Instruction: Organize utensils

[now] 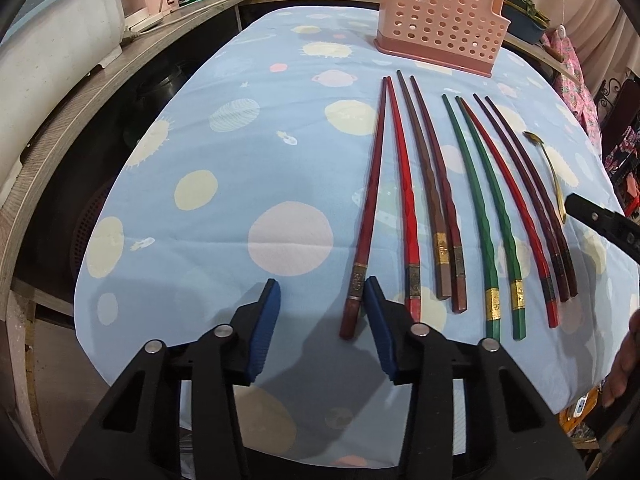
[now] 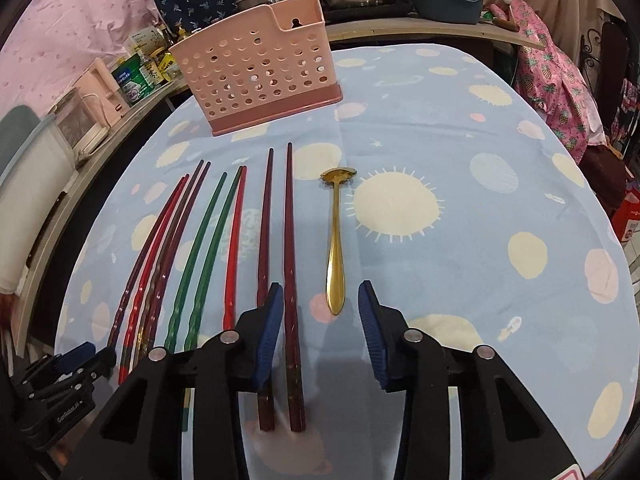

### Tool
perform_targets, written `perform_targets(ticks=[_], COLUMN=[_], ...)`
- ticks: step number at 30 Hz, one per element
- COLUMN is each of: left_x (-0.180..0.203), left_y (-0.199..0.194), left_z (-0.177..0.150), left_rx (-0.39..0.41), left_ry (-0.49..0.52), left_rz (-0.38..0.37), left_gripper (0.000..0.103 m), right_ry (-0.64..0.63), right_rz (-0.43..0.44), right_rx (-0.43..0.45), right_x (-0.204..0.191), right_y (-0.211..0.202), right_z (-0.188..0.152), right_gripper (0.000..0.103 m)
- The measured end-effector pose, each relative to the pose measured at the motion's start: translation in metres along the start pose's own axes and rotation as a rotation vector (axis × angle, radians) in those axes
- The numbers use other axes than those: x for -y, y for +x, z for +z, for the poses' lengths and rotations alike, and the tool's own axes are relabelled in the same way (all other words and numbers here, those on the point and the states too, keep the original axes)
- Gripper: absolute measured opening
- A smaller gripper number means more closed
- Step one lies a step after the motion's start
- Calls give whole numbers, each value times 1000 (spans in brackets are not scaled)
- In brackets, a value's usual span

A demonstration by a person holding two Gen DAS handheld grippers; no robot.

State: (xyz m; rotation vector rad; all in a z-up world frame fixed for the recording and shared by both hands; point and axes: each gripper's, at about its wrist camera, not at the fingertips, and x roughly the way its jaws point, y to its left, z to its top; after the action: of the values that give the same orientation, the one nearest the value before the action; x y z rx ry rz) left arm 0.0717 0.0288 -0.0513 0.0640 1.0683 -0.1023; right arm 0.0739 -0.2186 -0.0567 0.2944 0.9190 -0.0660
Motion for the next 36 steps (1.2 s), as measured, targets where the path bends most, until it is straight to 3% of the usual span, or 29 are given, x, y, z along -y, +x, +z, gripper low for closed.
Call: perform_targets(ticks=[4, 17, 21, 25, 27, 36], left_x=[-2, -7, -6, -1, 2, 1], left_y=[0, -1, -2, -5, -8, -21], left_z=[0, -1, -1, -3, -3, -1], left_rx=[-2, 3, 3, 2, 7, 36], left_ry=[-3, -8, -4, -1, 4, -3], left_rz=[2, 8, -20, -46, -53, -61], left_gripper=[34, 25, 11, 9, 9, 8], right_ry=[-1, 0, -4, -8, -8, -11], right_rz=[-2, 7, 10, 8, 8, 11], right_rx=[-19, -9, -10, 1, 10, 25], right_x=[2, 11, 11, 10, 10, 12], right_y=[17, 13, 10, 1, -7, -26], right_z=[4, -4, -8, -11, -11, -9], right_gripper=[22, 9, 8, 7, 1, 2])
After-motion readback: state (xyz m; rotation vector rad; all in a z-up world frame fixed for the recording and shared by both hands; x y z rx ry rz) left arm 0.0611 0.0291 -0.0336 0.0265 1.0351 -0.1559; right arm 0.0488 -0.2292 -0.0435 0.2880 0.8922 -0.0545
